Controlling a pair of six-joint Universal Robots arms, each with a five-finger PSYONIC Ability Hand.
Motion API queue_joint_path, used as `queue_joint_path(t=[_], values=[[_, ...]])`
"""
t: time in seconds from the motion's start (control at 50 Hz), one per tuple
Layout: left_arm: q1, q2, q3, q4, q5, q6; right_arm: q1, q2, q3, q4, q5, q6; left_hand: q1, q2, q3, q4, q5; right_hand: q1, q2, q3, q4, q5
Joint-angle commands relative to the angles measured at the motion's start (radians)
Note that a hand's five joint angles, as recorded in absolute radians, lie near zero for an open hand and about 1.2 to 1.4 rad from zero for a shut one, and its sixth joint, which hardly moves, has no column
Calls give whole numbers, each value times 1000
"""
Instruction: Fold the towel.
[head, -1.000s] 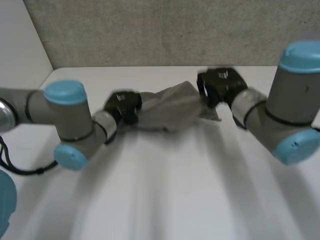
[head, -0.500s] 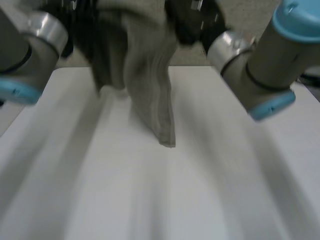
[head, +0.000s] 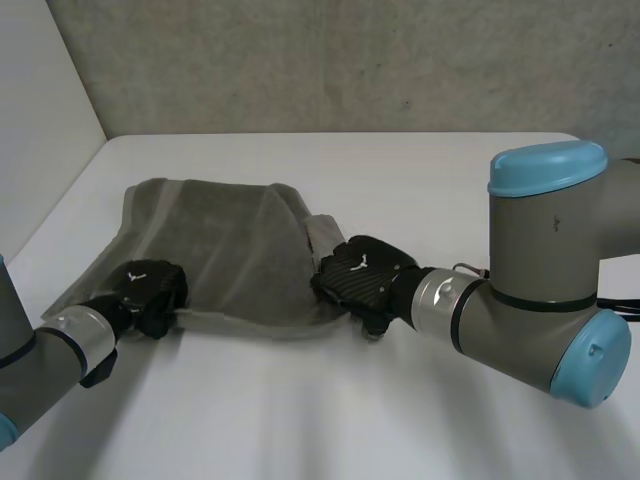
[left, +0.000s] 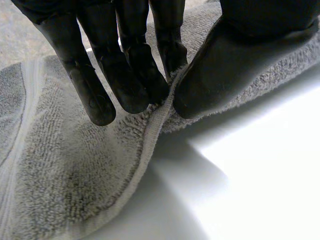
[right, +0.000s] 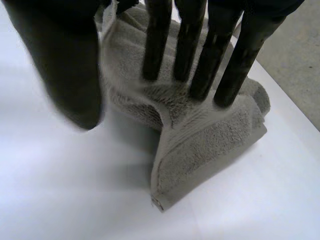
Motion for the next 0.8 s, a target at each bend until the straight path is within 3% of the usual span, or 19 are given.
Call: queue_joint_path(t=[0.02,0.08,0.2,0.3,0.48,0.76,0.8], values=[[-4,5,-1,-6,-5,-8,6,-4,-26,-18,64,46,105,43,53,33,76,-447,-451,-456,-456,-426],[2,14,-7,-6,-7,-8,5,-4,-31,-18,93,81,105,43,53,33,76,-447,-451,-456,-456,-426],[5,29,-15,-6,-7,-9,2,-5,18,-70,181,302,105,43,53,33,76,-447,-451,-456,-456,-426],[7,29,-13,-2,-7,-11,-1,-45,170,-246,199,469,105,43,53,33,76,-447,-451,-456,-456,-426],[11,41,-12,0,-7,-12,-6,-27,282,-475,248,554,105,43,53,33,76,-428,-432,-437,-437,-407],[13,48,-13,2,-8,-19,25,140,199,-614,324,641,105,43,53,33,76,-32,-36,-41,-40,-10],[11,48,-13,2,-8,-17,25,171,176,-616,327,672,105,43,53,33,76,152,148,143,143,174]])
